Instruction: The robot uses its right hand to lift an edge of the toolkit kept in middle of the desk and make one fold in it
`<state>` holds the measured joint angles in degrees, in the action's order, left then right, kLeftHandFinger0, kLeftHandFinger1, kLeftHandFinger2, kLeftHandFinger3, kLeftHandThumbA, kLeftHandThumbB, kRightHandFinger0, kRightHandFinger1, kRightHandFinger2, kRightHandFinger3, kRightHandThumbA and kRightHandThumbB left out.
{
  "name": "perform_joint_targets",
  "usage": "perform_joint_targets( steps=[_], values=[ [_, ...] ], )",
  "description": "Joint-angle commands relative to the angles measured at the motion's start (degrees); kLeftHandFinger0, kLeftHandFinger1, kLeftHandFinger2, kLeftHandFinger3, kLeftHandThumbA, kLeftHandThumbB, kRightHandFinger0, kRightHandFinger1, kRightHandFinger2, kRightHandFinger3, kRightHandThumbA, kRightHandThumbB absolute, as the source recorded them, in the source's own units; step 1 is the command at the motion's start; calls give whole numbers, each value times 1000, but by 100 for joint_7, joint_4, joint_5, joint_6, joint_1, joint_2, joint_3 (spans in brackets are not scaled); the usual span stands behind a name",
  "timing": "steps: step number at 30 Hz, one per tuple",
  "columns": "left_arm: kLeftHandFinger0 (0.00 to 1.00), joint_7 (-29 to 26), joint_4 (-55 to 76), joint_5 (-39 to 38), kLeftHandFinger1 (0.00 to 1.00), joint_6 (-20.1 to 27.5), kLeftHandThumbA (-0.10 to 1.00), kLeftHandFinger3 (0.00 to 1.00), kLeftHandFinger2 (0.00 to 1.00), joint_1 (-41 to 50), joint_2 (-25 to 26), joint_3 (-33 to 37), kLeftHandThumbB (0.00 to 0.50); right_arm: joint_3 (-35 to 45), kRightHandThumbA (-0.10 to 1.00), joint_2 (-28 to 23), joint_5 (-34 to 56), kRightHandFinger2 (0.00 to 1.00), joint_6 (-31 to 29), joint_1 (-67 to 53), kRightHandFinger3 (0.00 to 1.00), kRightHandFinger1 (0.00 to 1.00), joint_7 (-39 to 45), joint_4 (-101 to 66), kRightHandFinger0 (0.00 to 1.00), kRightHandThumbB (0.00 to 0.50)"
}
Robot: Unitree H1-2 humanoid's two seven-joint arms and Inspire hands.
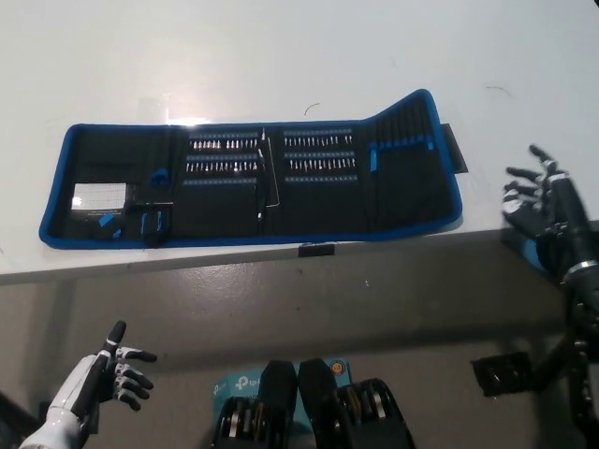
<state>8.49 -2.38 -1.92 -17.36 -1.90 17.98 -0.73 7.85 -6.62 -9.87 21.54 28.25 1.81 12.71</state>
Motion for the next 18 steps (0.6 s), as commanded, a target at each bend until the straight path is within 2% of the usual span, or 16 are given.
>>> perform_joint_targets(
  steps=[1,4,5,9,10,14,18],
  values=[
    [402,116,227,-16,402,14,1000,557,393,-24,69,-8,477,-108,123,212,68,781,-181,402,1000,705,-281,82,660,214],
    [389,113,223,-15,390,25,1000,553,381,-25,62,-9,474,-164,111,272,45,731,-253,435,986,666,-303,155,662,221],
    [391,124,227,-46,392,24,1000,549,378,-16,58,-22,491,-201,109,301,43,715,-299,468,983,649,-305,234,619,221],
    [378,135,211,-51,379,93,1000,546,367,5,56,-23,496,-290,114,356,20,710,-282,492,985,650,-371,297,598,216],
    [391,117,226,-31,401,8,1000,549,388,1,54,-21,500,-305,121,358,15,708,-271,491,982,652,-382,319,599,219],
    [394,124,244,-22,410,8,1000,566,411,6,64,-22,474,-427,112,369,-91,734,-229,462,984,682,-477,369,632,194],
    [394,85,240,0,409,7,1000,569,399,-2,34,-38,500,-600,115,370,-153,721,-271,381,971,647,-495,346,594,189]
  ],
)
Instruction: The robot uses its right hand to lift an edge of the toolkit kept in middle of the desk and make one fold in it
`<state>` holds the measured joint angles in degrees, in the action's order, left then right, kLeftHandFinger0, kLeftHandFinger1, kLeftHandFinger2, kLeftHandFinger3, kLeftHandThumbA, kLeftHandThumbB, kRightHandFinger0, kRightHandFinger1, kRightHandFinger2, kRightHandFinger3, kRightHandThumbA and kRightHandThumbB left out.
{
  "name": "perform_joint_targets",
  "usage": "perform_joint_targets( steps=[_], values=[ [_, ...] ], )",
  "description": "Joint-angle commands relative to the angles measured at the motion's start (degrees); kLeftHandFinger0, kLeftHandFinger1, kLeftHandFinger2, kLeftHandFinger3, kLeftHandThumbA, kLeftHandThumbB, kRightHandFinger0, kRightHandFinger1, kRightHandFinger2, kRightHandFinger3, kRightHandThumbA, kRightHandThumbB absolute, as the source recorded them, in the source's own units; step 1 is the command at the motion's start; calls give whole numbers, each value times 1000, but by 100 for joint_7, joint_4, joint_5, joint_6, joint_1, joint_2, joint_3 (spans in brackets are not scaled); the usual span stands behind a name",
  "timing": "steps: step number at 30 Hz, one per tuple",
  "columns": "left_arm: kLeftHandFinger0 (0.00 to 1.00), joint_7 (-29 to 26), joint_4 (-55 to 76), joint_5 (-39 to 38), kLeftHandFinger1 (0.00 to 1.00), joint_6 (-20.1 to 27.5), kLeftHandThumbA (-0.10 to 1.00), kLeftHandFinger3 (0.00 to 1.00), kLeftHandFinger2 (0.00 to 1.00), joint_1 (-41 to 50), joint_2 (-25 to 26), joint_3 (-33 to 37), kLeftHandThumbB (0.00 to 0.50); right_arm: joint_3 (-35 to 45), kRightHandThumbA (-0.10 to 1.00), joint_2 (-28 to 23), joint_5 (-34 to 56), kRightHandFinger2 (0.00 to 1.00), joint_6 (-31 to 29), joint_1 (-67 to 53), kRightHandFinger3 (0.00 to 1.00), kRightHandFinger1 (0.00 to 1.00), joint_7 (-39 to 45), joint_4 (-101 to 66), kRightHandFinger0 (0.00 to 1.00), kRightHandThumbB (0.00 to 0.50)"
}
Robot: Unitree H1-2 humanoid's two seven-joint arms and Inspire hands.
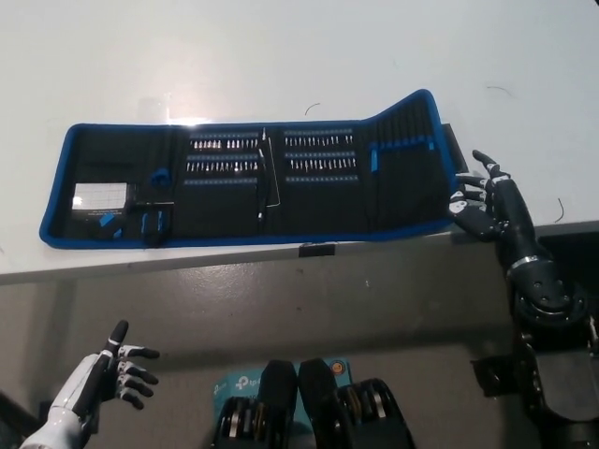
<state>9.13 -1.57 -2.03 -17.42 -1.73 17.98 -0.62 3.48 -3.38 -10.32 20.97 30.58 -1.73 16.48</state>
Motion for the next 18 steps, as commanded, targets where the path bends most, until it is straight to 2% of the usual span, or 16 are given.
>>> perform_joint_targets(
  steps=[1,2,3,4,7,9,10,11,12,13,14,15,16,18],
  values=[
    [394,13,163,18,409,5,1000,568,397,-19,31,-49,500,-179,118,65,-98,721,-192,127,970,644,-150,-42,592,193],
    [393,12,175,18,405,-3,1000,562,388,-17,30,-49,496,-180,116,96,-65,718,-172,105,968,642,-153,-57,587,197],
    [392,34,183,-11,402,2,1000,559,385,-23,36,-58,496,-181,80,127,-5,659,-162,91,911,580,-165,-67,519,266],
    [378,35,180,-19,390,19,1000,550,379,-31,34,-64,497,-331,100,204,-70,703,-342,-20,974,620,-168,-67,566,189],
    [373,45,190,12,395,36,1000,562,394,-34,60,-45,500,-365,102,354,21,714,-223,-87,995,636,-202,-80,589,193],
    [390,40,206,20,406,-15,1000,587,414,-37,59,-42,500,-431,89,491,-30,673,-146,-152,1000,595,-263,-135,531,188],
    [390,51,179,15,402,26,1000,573,403,-44,65,-41,500,-523,101,537,2,734,-81,-176,1000,640,-137,-123,548,164],
    [388,54,168,16,400,39,1000,568,399,-54,66,-38,500,-558,109,551,22,761,-55,-183,1000,653,-84,-116,556,167],
    [392,61,169,16,403,20,1000,559,400,-64,69,-31,500,-665,169,527,58,924,24,-218,1000,776,99,-148,617,165],
    [394,73,161,12,403,25,1000,556,400,-71,73,-27,499,-736,232,515,181,1000,118,-239,1000,933,298,-186,700,185],
    [395,82,168,3,400,17,1000,550,395,-71,74,-26,493,-803,278,480,188,1000,94,-243,1000,1000,363,-174,779,208],
    [396,96,176,-3,398,14,1000,560,395,-71,85,-26,496,-1031,348,407,130,1000,101,-234,1000,1000,559,-129,925,255],
    [394,104,182,3,393,21,1000,566,389,-75,100,-30,493,-1159,390,373,126,1000,91,-224,1000,1000,673,-99,1000,277],
    [392,117,211,5,391,1,1000,562,383,-79,110,-37,496,-1259,432,340,137,1000,99,-211,1000,1000,670,-88,1000,292]
  ],
)
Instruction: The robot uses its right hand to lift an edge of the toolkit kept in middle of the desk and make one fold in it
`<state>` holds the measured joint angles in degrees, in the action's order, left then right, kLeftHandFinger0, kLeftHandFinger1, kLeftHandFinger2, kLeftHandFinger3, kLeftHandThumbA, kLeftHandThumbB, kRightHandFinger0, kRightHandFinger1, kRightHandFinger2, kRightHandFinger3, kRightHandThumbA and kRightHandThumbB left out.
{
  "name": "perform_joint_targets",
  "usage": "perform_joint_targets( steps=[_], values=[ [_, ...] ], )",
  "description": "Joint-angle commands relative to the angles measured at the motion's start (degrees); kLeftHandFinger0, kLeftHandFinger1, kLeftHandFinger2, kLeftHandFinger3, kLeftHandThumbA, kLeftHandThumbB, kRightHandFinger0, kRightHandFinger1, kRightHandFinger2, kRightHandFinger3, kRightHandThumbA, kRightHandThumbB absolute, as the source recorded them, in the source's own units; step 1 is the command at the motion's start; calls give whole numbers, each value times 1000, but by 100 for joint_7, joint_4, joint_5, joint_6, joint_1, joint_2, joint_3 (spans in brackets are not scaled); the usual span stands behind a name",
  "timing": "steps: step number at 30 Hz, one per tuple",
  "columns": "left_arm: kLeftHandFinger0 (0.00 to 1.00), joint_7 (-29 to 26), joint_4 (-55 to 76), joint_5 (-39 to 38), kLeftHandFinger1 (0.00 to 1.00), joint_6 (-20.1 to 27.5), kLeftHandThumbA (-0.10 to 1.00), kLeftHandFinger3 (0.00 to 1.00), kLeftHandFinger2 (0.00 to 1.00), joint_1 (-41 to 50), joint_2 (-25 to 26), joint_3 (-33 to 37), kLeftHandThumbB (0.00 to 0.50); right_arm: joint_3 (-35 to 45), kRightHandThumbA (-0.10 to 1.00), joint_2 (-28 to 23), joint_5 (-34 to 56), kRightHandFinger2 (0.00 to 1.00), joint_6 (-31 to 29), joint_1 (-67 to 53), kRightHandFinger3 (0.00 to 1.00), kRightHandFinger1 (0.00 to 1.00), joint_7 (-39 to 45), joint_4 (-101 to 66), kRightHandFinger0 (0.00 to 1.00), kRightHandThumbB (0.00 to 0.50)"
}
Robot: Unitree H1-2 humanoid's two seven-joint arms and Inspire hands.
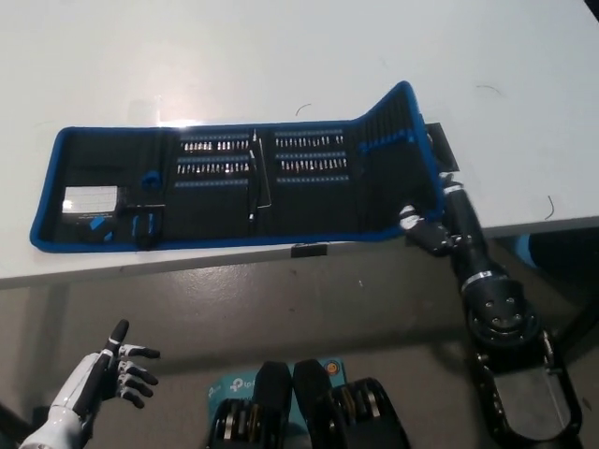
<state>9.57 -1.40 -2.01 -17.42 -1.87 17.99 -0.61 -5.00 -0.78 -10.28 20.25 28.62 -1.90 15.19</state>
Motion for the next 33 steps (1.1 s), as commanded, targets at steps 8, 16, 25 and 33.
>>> perform_joint_targets(
  steps=[8,16,25,33],
  values=[
    [381,107,179,-29,387,61,1000,552,382,-67,104,-59,495,-471,392,135,190,1000,28,9,1000,1000,489,197,1000,293],
    [374,160,215,0,376,14,1000,545,369,-84,160,-48,500,-14,29,496,96,99,-727,-102,746,9,-330,268,1,146],
    [407,181,240,2,397,-76,1000,545,375,-69,163,-37,500,-159,118,469,-546,67,-1107,85,498,9,-996,354,0,0],
    [375,218,220,21,372,-82,1000,543,370,-106,190,-21,500,-388,-100,341,-804,0,-1369,269,476,0,-1001,252,0,3]
  ],
)
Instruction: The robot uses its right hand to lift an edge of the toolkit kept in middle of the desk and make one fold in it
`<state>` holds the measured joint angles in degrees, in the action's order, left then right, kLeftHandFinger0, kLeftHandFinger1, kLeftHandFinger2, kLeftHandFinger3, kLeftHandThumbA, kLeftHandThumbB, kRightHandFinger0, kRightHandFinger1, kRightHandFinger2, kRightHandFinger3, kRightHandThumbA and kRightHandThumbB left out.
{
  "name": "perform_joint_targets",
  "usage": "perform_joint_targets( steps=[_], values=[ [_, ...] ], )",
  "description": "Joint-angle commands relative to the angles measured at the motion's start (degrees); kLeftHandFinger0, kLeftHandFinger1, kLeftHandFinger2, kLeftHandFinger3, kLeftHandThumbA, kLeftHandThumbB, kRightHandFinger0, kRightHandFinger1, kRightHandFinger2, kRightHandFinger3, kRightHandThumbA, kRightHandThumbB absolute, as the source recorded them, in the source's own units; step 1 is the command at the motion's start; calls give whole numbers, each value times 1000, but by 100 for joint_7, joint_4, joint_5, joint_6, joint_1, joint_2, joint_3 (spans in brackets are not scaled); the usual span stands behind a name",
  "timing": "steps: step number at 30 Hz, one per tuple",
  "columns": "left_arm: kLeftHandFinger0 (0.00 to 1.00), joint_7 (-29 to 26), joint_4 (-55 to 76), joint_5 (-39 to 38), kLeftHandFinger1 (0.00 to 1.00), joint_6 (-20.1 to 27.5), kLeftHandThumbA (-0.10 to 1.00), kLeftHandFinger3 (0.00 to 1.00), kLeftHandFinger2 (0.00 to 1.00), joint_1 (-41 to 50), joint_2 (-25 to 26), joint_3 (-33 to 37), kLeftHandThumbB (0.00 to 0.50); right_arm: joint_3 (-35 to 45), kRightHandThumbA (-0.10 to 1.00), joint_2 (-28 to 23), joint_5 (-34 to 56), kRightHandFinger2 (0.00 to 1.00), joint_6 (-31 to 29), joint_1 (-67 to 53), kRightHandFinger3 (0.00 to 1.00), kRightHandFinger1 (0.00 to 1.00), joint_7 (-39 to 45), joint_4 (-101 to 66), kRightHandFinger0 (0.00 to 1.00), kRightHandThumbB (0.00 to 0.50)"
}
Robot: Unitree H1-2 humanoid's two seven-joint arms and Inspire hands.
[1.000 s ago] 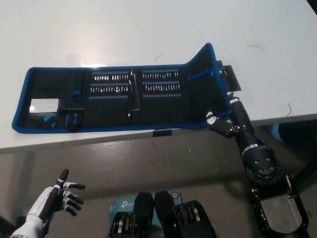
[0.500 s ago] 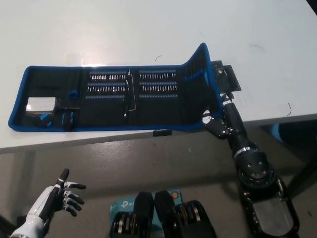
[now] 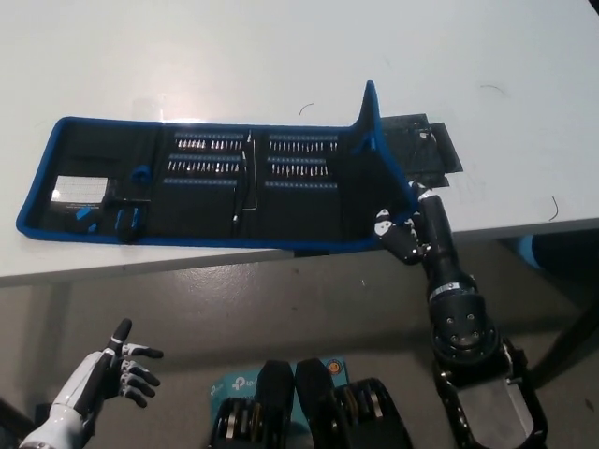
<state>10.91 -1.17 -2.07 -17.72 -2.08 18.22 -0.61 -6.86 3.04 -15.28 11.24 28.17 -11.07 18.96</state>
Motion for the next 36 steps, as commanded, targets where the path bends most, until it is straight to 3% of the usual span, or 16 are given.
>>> perform_joint_targets(
  steps=[1,2,5,10,11,14,17,23,24,25,26,29,31,32,33,36],
  values=[
    [373,87,195,31,372,-54,1000,543,369,-84,166,-21,500,-207,-100,-43,-301,2,-471,311,450,0,-91,-118,0,0],
    [373,84,189,28,374,-55,1000,545,368,-75,161,-28,494,-275,-100,-69,-410,14,-433,355,365,2,-119,-169,0,2],
    [383,93,193,14,380,-52,1000,557,372,-51,165,-43,494,-388,-100,-113,-540,68,-462,453,315,42,-126,-262,0,8],
    [401,106,251,36,404,-156,1000,569,398,-35,192,-41,466,-913,-100,-393,-1041,83,-621,778,376,0,55,-551,0,26],
    [406,115,277,5,403,-195,1000,561,393,-29,183,-54,450,-1219,-100,-546,-1276,91,-332,1000,398,0,429,-737,0,13],
    [393,110,254,25,393,-253,1000,558,388,-48,191,-40,457,-1724,-100,-681,-1613,119,-48,1320,488,5,819,-956,0,87],
    [391,116,229,38,400,-238,1000,570,395,-55,185,-11,475,-2287,-100,-760,-2120,145,225,1569,543,9,1145,-1025,0,99],
    [379,118,244,63,393,-257,1000,575,410,-42,155,56,484,-3139,-100,-788,-2746,99,389,1698,535,0,1390,-774,0,127],
    [377,122,256,70,395,-257,1000,579,413,-42,157,70,468,-3331,-100,-805,-2870,169,310,1710,544,67,1457,-644,30,144],
    [383,134,270,68,402,-260,1000,586,418,-39,168,77,450,-3432,-100,-810,-2896,118,268,1700,553,16,1503,-572,1,154],
    [394,158,250,67,410,-235,1000,591,419,-46,190,87,449,-3589,-100,-815,-2990,29,123,1636,511,1,1413,-341,0,204],
    [412,189,277,90,432,-238,1000,610,444,-63,222,111,457,-3894,-100,-911,-3236,0,-22,1589,370,0,1318,72,0,217],
    [422,189,270,89,434,-222,1000,608,444,-67,213,104,462,-3978,-100,-958,-3263,124,109,1572,372,40,1524,130,0,188],
    [421,187,265,109,430,-208,1000,599,437,-94,222,107,473,-4047,-100,-1000,-3368,160,34,1578,342,31,1390,247,0,232],
    [404,203,250,89,411,-175,1000,591,420,-103,220,100,474,-4099,-100,-1048,-3355,254,101,1595,382,58,1624,284,0,208],
    [383,200,224,69,395,-161,1000,582,406,-159,215,73,463,-4062,-100,-1146,-3414,304,-7,1557,335,55,1511,447,0,229]
  ],
)
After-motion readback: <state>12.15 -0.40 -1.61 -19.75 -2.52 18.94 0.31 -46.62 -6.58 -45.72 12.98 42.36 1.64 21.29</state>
